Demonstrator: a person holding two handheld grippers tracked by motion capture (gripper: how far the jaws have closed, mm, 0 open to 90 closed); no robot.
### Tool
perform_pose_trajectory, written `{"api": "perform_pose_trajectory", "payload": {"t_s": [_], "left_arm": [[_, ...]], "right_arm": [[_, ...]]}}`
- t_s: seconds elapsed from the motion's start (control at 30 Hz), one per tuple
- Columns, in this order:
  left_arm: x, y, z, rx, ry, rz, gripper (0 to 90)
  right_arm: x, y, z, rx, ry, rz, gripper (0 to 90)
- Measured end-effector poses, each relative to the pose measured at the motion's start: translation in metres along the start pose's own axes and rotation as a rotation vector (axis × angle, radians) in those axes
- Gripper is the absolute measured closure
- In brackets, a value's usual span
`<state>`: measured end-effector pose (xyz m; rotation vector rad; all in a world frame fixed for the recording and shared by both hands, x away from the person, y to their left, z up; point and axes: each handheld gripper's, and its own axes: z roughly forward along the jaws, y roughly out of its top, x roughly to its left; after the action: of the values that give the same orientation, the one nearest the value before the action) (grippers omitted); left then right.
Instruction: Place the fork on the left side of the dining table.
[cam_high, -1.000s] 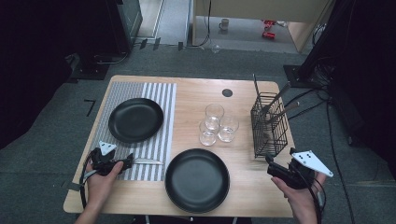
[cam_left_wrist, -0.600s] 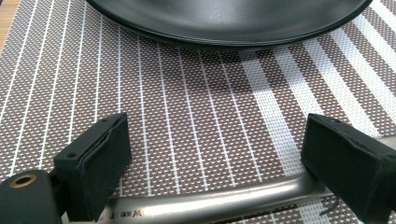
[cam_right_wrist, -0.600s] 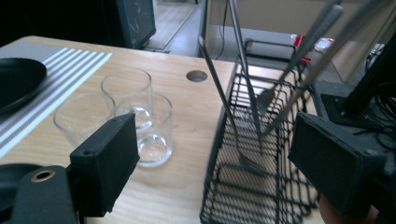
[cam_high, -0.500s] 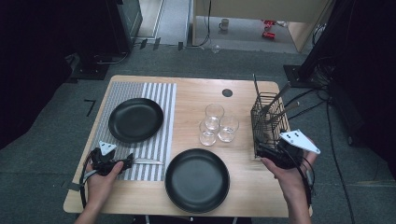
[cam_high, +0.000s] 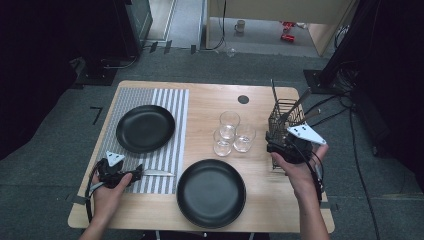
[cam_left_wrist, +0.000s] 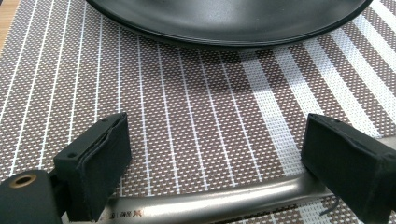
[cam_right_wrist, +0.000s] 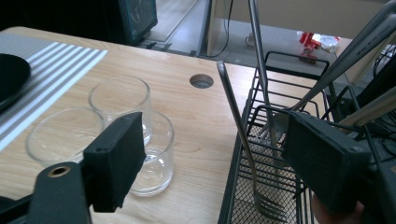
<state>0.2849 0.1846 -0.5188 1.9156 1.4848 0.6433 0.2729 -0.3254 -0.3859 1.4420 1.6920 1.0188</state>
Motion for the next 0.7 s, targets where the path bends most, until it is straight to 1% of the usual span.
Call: {"api": "perform_pose_trajectory", "payload": {"t_s": [0.17, 0.3, 0.4, 0.5, 0.63, 0.7], "left_arm": [[0.0, 0.0, 0.0, 0.0, 0.0, 0.001, 8.5], [0.0, 0.0, 0.0, 0.0, 0.0, 0.001, 8.5], [0.0, 0.0, 0.0, 0.0, 0.0, 0.001, 8.5], [0.0, 0.0, 0.0, 0.0, 0.0, 0.001, 8.5], [0.0, 0.0, 0.0, 0.0, 0.0, 0.001, 8.5], [0.0, 0.0, 0.0, 0.0, 0.0, 0.001, 8.5]], "right_arm": [[-0.003, 0.001, 0.013, 0.005, -0.022, -0.004, 29.3], [-0.002, 0.003, 0.02, 0.009, -0.019, -0.006, 34.7], [-0.001, 0.004, 0.024, 0.013, -0.04, -0.016, 39.3], [-0.001, 0.004, 0.027, 0.016, -0.052, -0.026, 45.4], [-0.001, 0.003, 0.032, 0.035, -0.079, -0.028, 56.7], [-0.002, 0.003, 0.031, 0.025, -0.084, -0.028, 61.7]]}}
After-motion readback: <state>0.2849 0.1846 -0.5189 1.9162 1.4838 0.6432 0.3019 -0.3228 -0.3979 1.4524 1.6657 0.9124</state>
